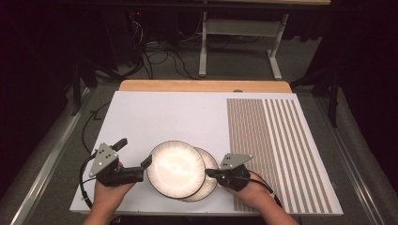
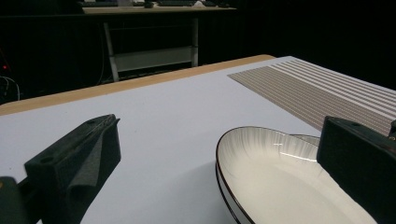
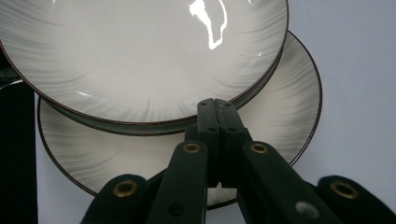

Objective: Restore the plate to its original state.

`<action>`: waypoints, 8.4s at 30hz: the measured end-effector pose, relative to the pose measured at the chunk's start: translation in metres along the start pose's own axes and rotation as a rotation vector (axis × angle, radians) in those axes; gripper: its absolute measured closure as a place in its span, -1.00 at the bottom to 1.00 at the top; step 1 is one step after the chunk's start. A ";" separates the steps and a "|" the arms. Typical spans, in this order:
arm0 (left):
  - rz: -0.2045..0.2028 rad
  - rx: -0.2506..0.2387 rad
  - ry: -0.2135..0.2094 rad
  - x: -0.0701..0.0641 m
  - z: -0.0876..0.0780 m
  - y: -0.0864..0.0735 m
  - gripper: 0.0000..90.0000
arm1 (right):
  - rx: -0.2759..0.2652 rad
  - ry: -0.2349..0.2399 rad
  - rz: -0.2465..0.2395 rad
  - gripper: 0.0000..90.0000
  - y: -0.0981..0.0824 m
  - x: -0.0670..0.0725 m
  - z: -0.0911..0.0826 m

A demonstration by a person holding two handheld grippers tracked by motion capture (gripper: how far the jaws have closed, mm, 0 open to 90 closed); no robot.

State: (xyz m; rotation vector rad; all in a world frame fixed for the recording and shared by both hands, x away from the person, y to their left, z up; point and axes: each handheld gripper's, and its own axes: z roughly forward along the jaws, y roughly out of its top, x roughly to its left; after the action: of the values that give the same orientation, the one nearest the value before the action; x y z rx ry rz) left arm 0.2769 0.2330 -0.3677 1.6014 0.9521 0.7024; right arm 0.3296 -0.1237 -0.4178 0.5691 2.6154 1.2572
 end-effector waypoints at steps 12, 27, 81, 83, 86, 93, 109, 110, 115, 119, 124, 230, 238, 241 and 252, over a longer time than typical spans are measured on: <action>0.003 0.001 0.000 0.000 0.000 0.000 -1.00 | 0.003 0.000 0.001 1.00 0.000 0.000 -0.001; 0.004 0.001 0.000 0.000 0.000 0.000 -1.00 | 0.002 -0.003 0.002 1.00 -0.001 -0.002 -0.002; -0.033 -0.007 0.005 0.007 -0.001 -0.003 -1.00 | -0.016 -0.010 0.017 1.00 -0.001 -0.005 -0.008; -0.035 -0.007 0.006 0.007 -0.001 -0.003 -1.00 | -0.017 -0.012 0.019 1.00 -0.001 -0.006 -0.010; -0.035 -0.006 0.007 0.007 -0.001 -0.003 -1.00 | -0.017 -0.010 0.021 1.00 -0.001 -0.007 -0.010; -0.031 -0.013 0.010 0.007 -0.003 -0.002 -1.00 | -0.017 -0.015 0.006 1.00 -0.001 -0.006 -0.010; -0.027 -0.014 0.007 0.006 -0.003 -0.002 -1.00 | -0.018 -0.021 0.009 1.00 0.000 -0.006 -0.010; -0.029 -0.013 0.008 0.007 -0.003 -0.002 -1.00 | -0.017 -0.021 0.011 1.00 0.000 -0.006 -0.010; -0.031 -0.011 0.008 0.007 -0.003 -0.002 -1.00 | -0.017 -0.022 0.008 1.00 0.000 -0.007 -0.011; -0.029 -0.012 0.007 0.007 -0.004 -0.002 -1.00 | -0.019 -0.022 0.007 1.00 0.001 -0.007 -0.011; -0.028 -0.014 0.008 0.007 -0.004 -0.002 -1.00 | -0.029 -0.032 0.010 1.00 0.001 -0.008 -0.014; -0.033 0.009 -0.001 0.007 -0.001 -0.005 -1.00 | -0.178 -0.253 0.148 0.91 -0.016 -0.031 -0.080; -0.033 0.019 -0.002 0.007 0.001 -0.007 -1.00 | -0.249 -0.336 0.200 0.18 -0.021 -0.031 -0.098; -0.029 0.021 -0.007 0.006 0.002 -0.007 -1.00 | -0.289 -0.353 0.207 -0.18 -0.022 -0.030 -0.103; -0.029 0.025 -0.012 0.005 0.001 -0.010 -1.00 | -0.365 -0.388 0.212 -0.99 -0.023 -0.028 -0.109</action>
State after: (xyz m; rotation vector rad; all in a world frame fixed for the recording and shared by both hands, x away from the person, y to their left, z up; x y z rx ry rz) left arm 0.2779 0.2374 -0.3774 1.6089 0.9776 0.6625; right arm 0.3131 -0.2259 -0.3677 0.9280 1.9931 1.4651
